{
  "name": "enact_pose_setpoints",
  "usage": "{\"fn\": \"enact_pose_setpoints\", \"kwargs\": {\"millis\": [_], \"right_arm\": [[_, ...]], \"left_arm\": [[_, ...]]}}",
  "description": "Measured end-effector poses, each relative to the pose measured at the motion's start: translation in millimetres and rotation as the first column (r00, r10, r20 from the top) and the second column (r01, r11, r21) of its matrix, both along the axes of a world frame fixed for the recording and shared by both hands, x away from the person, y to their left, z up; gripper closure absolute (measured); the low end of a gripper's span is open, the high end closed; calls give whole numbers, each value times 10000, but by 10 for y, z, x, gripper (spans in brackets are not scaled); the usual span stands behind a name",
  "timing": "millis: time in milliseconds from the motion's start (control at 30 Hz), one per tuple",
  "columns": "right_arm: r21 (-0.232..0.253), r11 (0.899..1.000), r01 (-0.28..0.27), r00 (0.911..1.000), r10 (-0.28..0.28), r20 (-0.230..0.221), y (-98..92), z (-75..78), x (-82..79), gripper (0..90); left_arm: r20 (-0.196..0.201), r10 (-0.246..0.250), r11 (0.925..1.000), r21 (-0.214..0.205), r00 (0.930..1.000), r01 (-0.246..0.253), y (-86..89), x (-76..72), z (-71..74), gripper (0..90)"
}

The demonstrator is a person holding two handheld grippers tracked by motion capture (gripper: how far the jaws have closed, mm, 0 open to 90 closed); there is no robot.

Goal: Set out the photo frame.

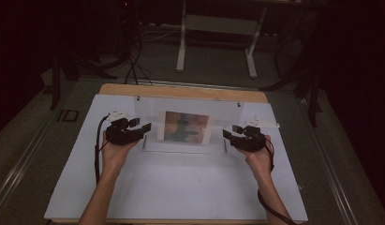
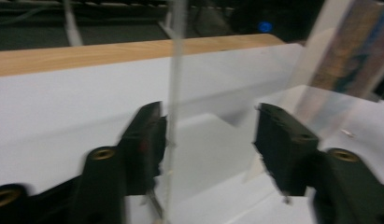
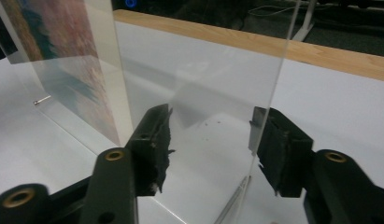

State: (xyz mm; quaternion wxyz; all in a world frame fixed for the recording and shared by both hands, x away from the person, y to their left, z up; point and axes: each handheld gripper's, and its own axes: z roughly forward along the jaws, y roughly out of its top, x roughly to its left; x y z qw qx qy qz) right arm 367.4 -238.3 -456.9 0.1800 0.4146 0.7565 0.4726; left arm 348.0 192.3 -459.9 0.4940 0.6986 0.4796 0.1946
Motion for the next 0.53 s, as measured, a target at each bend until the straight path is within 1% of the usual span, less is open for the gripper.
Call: {"fn": "enact_pose_setpoints", "kwargs": {"millis": [67, 100, 200, 300, 433, 500, 533], "right_arm": [[-94, 9999, 77, 10000, -77, 36, -15, -1, -16, 450], [-172, 9998, 133, 9999, -132, 71, -29, -2, -29, 449], [-188, 9997, 163, 9999, -162, 57, -66, -3, -54, 449], [-129, 9997, 187, 9997, -186, 125, -121, 8, -96, 444], [-106, 9998, 139, 9997, -137, 200, -193, 18, -172, 435], [-117, 9999, 117, 9998, -115, 185, -245, 2, -206, 432], [-160, 9998, 107, 9999, -105, 128, -273, -12, -212, 429]], "left_arm": [[67, -18, 9997, -225, 10000, 20, 47, -20, -5, 362], [59, -4, 9997, -230, 10000, 5, 63, -30, -4, 362], [91, 52, 9995, -315, 9999, -49, 115, -74, -9, 360], [64, 119, 9993, -344, 9999, -117, 166, -122, -20, 359], [89, 289, 9981, -545, 9995, -284, 248, -204, -53, 358], [-51, 391, 9977, -561, 9992, -393, 302, -232, -79, 358], [-109, 461, 9978, -464, 9989, -465, 323, -243, -86, 357]]}}
